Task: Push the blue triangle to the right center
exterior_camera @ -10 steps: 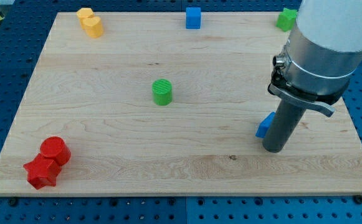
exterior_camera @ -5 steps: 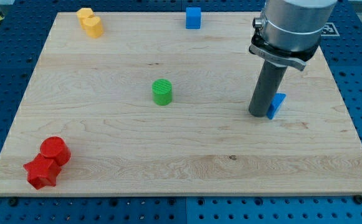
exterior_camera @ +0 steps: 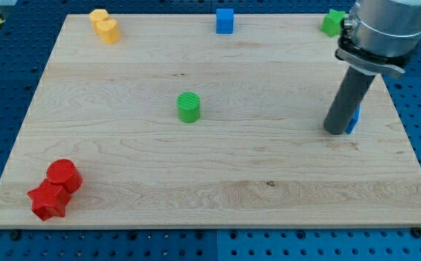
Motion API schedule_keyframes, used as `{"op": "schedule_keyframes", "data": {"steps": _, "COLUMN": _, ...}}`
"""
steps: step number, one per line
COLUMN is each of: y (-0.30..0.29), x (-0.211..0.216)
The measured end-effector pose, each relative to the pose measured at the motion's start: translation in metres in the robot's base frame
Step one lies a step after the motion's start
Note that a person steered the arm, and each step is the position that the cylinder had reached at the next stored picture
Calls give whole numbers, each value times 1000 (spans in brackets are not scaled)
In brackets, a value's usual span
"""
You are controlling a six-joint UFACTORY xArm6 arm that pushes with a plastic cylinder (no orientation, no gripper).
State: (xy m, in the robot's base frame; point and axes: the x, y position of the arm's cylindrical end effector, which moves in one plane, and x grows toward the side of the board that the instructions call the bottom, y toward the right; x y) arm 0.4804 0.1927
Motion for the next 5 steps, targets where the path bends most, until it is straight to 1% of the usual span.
{"op": "schedule_keyframes", "data": {"steps": 1, "y": 21, "x": 2}}
{"op": "schedule_keyframes", "data": {"steps": 3, "y": 26, "x": 2}}
{"op": "schedule_keyframes", "data": {"steps": 4, "y": 26, "x": -3}}
{"op": "schedule_keyframes", "data": {"steps": 5, "y": 26, "x": -21}}
